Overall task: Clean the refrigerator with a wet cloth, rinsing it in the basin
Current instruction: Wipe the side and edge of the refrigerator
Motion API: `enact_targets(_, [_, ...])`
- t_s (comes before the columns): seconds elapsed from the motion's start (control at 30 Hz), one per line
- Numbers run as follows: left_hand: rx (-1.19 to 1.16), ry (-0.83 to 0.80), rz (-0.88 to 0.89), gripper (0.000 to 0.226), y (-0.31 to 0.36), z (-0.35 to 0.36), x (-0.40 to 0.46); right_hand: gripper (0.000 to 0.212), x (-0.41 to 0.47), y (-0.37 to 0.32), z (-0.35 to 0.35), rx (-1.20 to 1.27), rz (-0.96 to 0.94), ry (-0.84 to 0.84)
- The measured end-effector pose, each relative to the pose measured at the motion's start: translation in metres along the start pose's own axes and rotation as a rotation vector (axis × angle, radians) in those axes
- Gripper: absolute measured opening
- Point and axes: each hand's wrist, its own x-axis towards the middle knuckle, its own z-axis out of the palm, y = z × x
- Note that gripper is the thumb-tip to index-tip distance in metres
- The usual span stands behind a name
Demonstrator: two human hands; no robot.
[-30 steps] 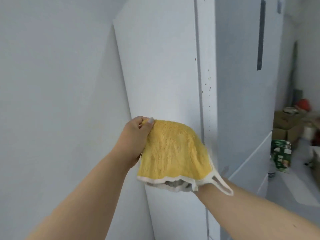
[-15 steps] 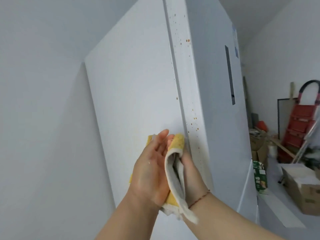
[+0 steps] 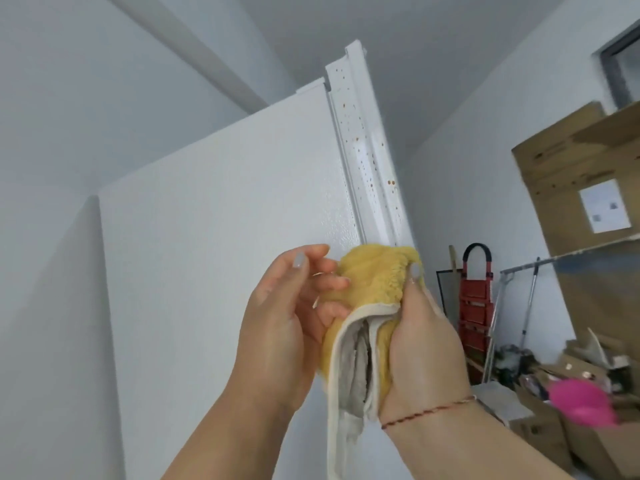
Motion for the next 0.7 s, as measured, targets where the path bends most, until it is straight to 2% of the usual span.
enact_targets(0.1, [0.245, 0.07, 0.116, 0.026, 0.001, -0.011, 0.019, 0.031, 0.004, -0.02, 0.008, -0.057, -0.331, 0.194])
enact_targets(0.2, [0.447, 0.093, 0.141, 0.028, -0.001, -0.018, 0.036, 0.022, 0.014, -0.044, 0.024, -0.068, -0.835, 0.271])
enact_targets(0.23, [0.491, 0.099, 0.155, 0.028, -0.001, -0.02, 0.041, 0.027, 0.026, -0.046, 0.029, -0.128, -1.016, 0.266])
enact_targets(0.3, [0.538, 0.111, 0.184, 0.028, 0.001, -0.024, 0.052, 0.05, 0.051, -0.049, 0.041, -0.439, -1.285, 0.241])
enact_targets(0.33, [0.547, 0.111, 0.194, 0.028, 0.002, -0.025, 0.057, 0.057, 0.066, -0.048, 0.045, -0.679, -1.355, 0.247])
enact_targets(0.37, [0.548, 0.113, 0.198, 0.028, 0.002, -0.025, 0.062, 0.061, 0.084, -0.046, 0.047, -0.952, -1.393, 0.274])
enact_targets(0.43, [0.546, 0.109, 0.199, 0.028, 0.001, -0.026, 0.069, 0.068, 0.108, -0.042, 0.051, -1.477, -1.344, 0.243])
enact_targets(0.5, [0.551, 0.104, 0.222, 0.029, -0.002, -0.026, 0.073, 0.078, 0.122, -0.038, 0.052, -1.82, -1.26, 0.214])
enact_targets(0.6, [0.552, 0.119, 0.27, 0.028, -0.01, -0.026, 0.079, 0.084, 0.13, -0.053, 0.06, -2.027, -1.175, 0.201])
enact_targets(0.7, [0.571, 0.138, 0.285, 0.027, -0.016, -0.027, 0.083, 0.085, 0.139, -0.08, 0.079, -2.035, -1.16, 0.203])
